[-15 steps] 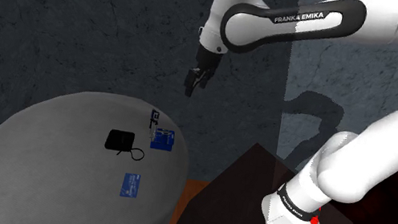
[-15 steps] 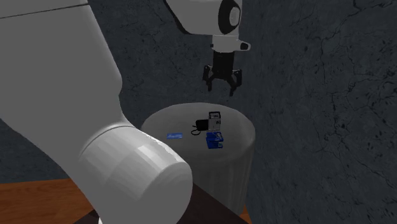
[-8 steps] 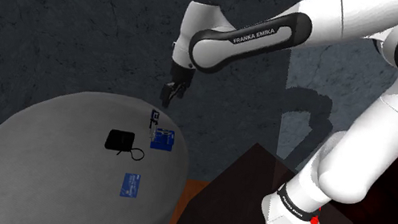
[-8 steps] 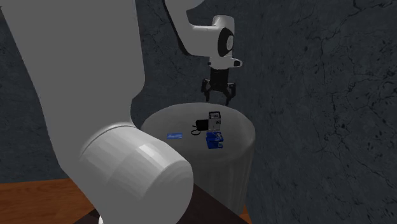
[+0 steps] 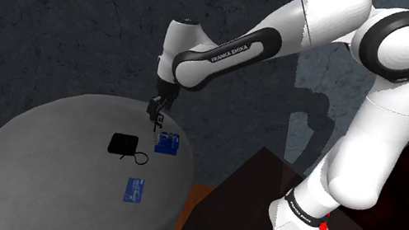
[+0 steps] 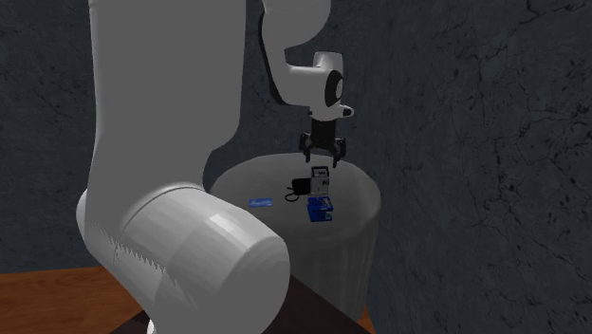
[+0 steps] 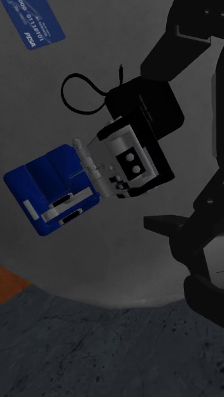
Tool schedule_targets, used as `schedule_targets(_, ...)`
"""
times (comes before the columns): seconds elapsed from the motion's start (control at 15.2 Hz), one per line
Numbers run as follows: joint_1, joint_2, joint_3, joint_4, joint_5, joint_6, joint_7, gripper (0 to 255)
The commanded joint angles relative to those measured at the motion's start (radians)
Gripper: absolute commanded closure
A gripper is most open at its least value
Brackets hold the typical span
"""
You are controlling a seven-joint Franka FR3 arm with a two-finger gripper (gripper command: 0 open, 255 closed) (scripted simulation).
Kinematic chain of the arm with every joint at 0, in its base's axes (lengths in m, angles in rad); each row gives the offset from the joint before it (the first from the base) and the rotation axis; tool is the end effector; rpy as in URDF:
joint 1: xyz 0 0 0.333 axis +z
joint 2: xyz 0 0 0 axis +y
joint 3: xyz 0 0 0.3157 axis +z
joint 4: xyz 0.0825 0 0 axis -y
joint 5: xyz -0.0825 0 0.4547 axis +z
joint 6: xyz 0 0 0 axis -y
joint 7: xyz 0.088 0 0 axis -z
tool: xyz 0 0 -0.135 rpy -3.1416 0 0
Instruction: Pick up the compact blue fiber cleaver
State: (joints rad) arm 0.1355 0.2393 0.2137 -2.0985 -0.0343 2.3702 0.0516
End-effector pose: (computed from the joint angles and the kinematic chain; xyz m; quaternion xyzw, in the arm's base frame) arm 0.5943 0.2165 0.2353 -0.9874 -0.1567 -0.0162 0.0164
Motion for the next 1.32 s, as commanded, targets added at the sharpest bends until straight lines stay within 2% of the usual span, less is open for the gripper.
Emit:
schedule_targets(0.0,0.004,0.021,-0.001,-0.001,-0.007,0.022,0.006,0)
schedule_targets(0.33,0.007,0.054,-0.005,-0.010,-0.017,0.064,0.012,0)
schedule_targets(0.4,0.007,0.055,-0.005,-0.011,-0.017,0.065,0.012,255)
schedule_targets(0.99,0.007,0.054,-0.005,-0.010,-0.017,0.064,0.012,255)
schedule_targets(1.25,0.003,0.017,-0.001,0.000,-0.006,0.017,0.005,255)
